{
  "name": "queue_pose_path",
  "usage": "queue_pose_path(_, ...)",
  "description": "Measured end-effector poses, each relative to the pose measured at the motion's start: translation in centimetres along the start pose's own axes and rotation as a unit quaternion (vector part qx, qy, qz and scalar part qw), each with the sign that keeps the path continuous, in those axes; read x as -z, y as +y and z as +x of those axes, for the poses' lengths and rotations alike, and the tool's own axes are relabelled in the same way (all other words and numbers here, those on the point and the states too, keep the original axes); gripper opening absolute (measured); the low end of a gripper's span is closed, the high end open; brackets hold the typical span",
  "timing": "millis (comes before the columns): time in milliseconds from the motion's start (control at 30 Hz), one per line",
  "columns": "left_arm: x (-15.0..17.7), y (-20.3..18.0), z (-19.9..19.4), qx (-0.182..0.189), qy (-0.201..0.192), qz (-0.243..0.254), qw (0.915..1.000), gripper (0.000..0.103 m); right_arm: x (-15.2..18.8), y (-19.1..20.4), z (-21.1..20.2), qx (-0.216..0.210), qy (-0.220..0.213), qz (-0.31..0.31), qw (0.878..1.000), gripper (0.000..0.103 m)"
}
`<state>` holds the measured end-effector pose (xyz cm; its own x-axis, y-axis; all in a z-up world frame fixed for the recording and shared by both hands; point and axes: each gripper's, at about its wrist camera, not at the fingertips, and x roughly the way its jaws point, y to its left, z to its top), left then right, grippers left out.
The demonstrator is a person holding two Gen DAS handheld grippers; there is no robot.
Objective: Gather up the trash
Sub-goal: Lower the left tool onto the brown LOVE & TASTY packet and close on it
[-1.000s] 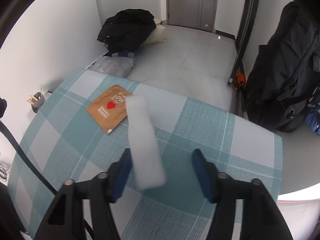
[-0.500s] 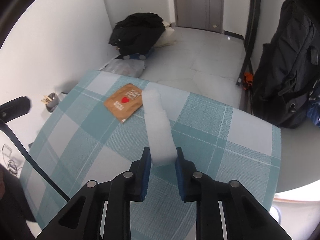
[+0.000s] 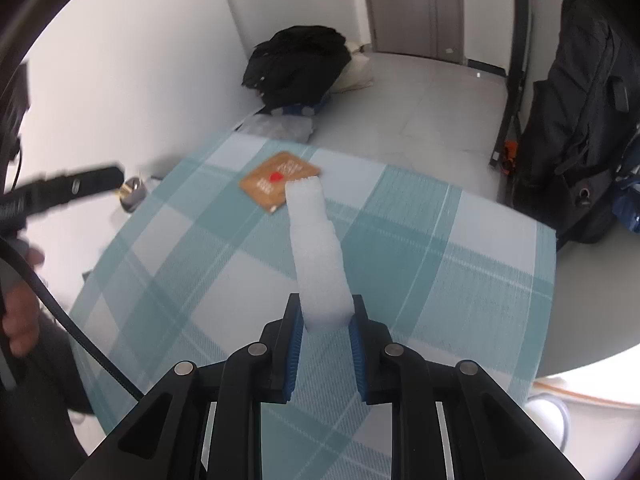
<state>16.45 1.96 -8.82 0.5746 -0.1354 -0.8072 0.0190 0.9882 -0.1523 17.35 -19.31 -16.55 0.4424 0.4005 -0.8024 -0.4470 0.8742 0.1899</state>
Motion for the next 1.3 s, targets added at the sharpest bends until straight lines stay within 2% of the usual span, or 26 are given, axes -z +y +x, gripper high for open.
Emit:
queue_pose_path(133,-1.8,-1.2,0.9,0.024,0.008,0.037,0.999,0.095,0.4,0.2,-0.4,-0.009,0.002,-0.013,1.0,0.021)
queue_pose_path(167,-2.6,-1.7,1.9,0.029,0.022,0.049,0.9981,0.095,0.6,0.1,-0.6,-0.01,0.002,-0.016,1.0,0.021)
queue_pose_path(333,-4.2,-3.6,6.2,0.022,0.067,0.093,0.9932,0.095,0.9,-0.6,-1.5,-0.012,-0.004,-0.018,1.0,0.021)
queue_pose_path(467,-4.7,-4.7,10.1,0.008,0.12,0.117,0.9858,0.095,1.1,-1.6,-2.1,-0.015,-0.008,-0.004,1.0,0.021)
queue_pose_path(567,-4.7,-5.4,11.0,-0.005,0.121,0.142,0.9824,0.095,1.2,-2.2,-2.4,-0.012,-0.011,-0.004,1.0,0.021)
queue_pose_path(667,-4.4,-5.9,11.9,0.005,0.138,0.151,0.9788,0.095,1.3,-2.5,-2.6,-0.011,-0.012,-0.002,1.0,0.021)
queue_pose_path(767,-4.0,-5.8,13.1,-0.007,0.158,0.158,0.9746,0.095,1.6,-2.9,-2.8,-0.009,-0.014,-0.001,1.0,0.021)
queue_pose_path(900,-3.8,-5.4,13.6,-0.031,0.158,0.17,0.9723,0.096,1.8,-3.6,-3.0,-0.008,-0.016,0.008,1.0,0.021)
queue_pose_path(933,-3.9,-5.2,13.5,-0.027,0.153,0.166,0.9737,0.096,1.8,-3.8,-3.1,-0.007,-0.017,0.01,1.0,0.021)
queue_pose_path(1000,-3.9,-5.0,13.5,-0.016,0.156,0.157,0.9751,0.093,1.8,-3.8,-3.3,-0.008,-0.019,0.011,1.0,0.021)
queue_pose_path(1133,-3.7,-5.4,13.3,-0.007,0.144,0.175,0.9739,0.083,1.9,-3.9,-3.5,-0.007,-0.022,0.013,1.0,0.021)
queue_pose_path(1267,-3.9,-5.9,12.9,-0.002,0.14,0.18,0.9736,0.06,2.0,-3.9,-3.8,-0.006,-0.028,0.012,1.0,0.021)
queue_pose_path(1300,-3.8,-5.9,12.9,-0.005,0.142,0.178,0.9738,0.06,2.0,-3.9,-3.9,-0.007,-0.03,0.011,0.999,0.021)
